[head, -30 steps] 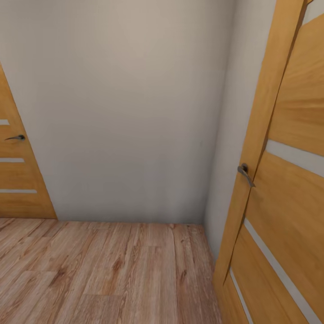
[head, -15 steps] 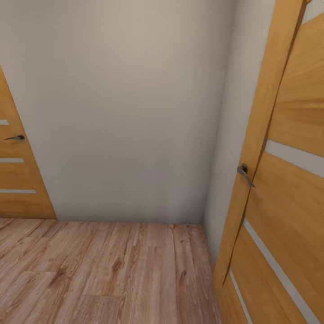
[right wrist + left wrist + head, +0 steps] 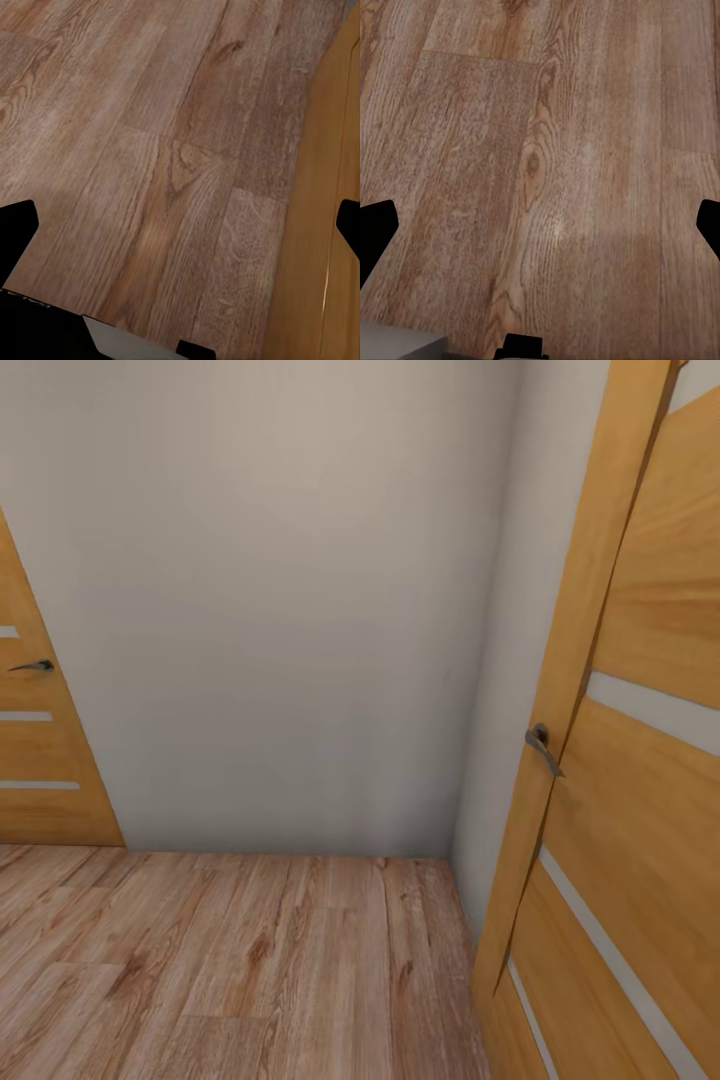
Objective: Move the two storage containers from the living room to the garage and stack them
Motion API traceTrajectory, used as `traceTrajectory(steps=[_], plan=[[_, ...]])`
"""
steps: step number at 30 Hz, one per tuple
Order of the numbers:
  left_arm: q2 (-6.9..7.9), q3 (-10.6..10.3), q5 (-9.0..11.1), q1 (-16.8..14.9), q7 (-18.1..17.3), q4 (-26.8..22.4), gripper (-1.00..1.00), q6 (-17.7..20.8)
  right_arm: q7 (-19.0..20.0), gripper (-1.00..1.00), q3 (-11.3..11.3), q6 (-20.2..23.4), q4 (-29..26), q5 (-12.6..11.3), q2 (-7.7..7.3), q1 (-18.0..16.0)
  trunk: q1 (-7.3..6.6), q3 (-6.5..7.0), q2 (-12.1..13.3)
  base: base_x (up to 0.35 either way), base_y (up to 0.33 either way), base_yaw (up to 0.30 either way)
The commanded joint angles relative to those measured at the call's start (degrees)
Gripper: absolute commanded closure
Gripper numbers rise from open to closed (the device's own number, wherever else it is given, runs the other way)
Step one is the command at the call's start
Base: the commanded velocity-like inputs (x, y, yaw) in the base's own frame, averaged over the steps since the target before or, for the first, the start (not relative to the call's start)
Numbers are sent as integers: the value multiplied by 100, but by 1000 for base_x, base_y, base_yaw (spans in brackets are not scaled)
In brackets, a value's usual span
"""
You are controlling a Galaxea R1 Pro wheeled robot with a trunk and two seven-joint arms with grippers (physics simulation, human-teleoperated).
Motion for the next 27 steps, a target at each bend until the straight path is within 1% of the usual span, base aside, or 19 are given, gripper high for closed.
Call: traceTrajectory(steps=[1, 9, 27], plan=[[-2, 19, -1, -9, 2, 21, -100, -32, -3, -100, 34, -3, -13, -21, -3, 3, 0, -5, -3, 87, 0, 0], [-3, 19, -1, -9, 2, 21, -100, -32, -1, -100, 38, -7, -12, -14, -3, 3, 0, -5, -3, 212, 0, 0], [-4, 19, -1, -9, 2, 21, -100, -32, 38, -100, 66, -10, -6, 4, -5, 4, 0, -5, -3, 10, 0, 0]])
